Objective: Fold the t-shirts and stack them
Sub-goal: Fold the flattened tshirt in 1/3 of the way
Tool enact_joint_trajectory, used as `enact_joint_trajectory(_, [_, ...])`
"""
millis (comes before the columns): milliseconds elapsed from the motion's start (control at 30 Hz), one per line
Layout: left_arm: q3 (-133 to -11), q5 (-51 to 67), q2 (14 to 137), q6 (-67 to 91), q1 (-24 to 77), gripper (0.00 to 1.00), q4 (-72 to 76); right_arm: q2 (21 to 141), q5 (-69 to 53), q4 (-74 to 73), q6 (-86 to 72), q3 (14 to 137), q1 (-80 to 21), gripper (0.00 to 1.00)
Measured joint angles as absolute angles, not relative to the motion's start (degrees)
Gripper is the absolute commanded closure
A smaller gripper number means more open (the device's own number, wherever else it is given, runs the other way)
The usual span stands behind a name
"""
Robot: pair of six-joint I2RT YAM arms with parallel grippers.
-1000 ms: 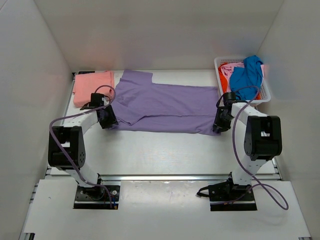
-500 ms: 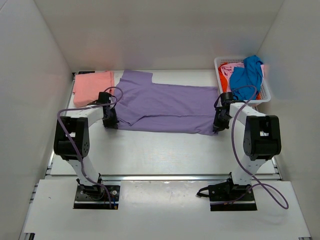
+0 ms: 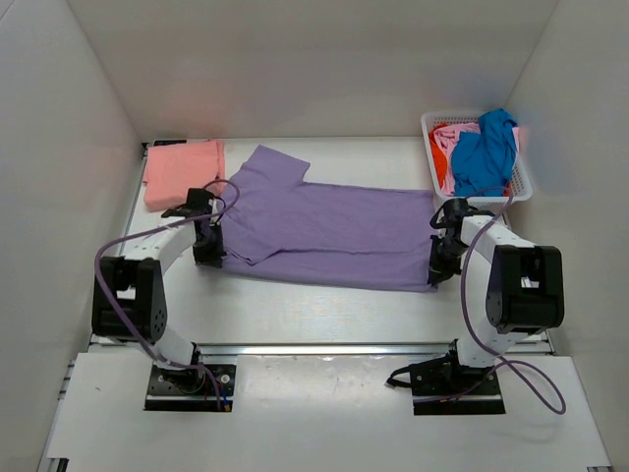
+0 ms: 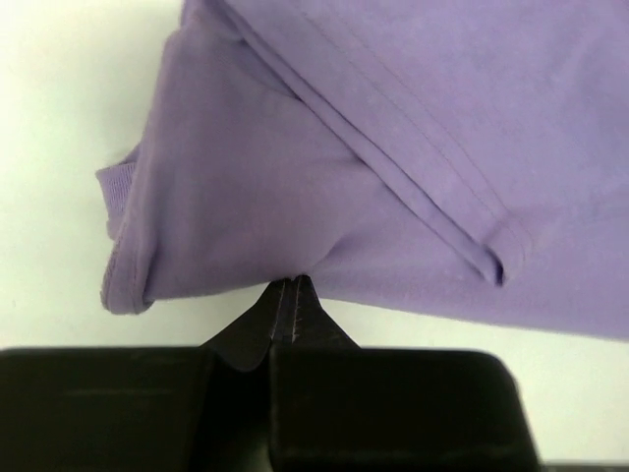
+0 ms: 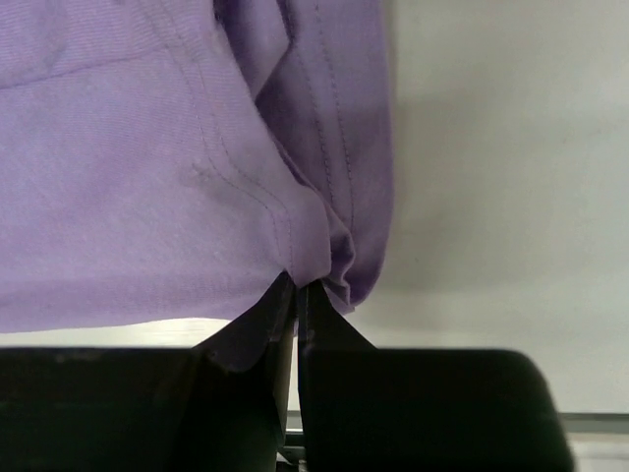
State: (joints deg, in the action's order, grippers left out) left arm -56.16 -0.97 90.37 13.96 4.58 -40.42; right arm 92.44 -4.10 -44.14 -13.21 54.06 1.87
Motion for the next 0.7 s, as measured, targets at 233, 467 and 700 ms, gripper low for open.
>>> enact_joint_trajectory(233, [-49.4,0.4,80.2,12.5,6.4,1.0,-44.6,92.1,-3.2,-46.7,-11.8,52.8,2.8,1.0])
enact_joint_trajectory(467, [-48.5,0.8,72.8,12.1,9.2,0.66,-47.9,91.5,-1.4,-49.1,-11.6,52.8,4.3,1.0])
enact_joint_trajectory(700, [-50.5,1.3,72.8,11.0,6.9,0.55,-51.0,88.1,0.7,-51.8,-11.8,53.5,5.7,0.68])
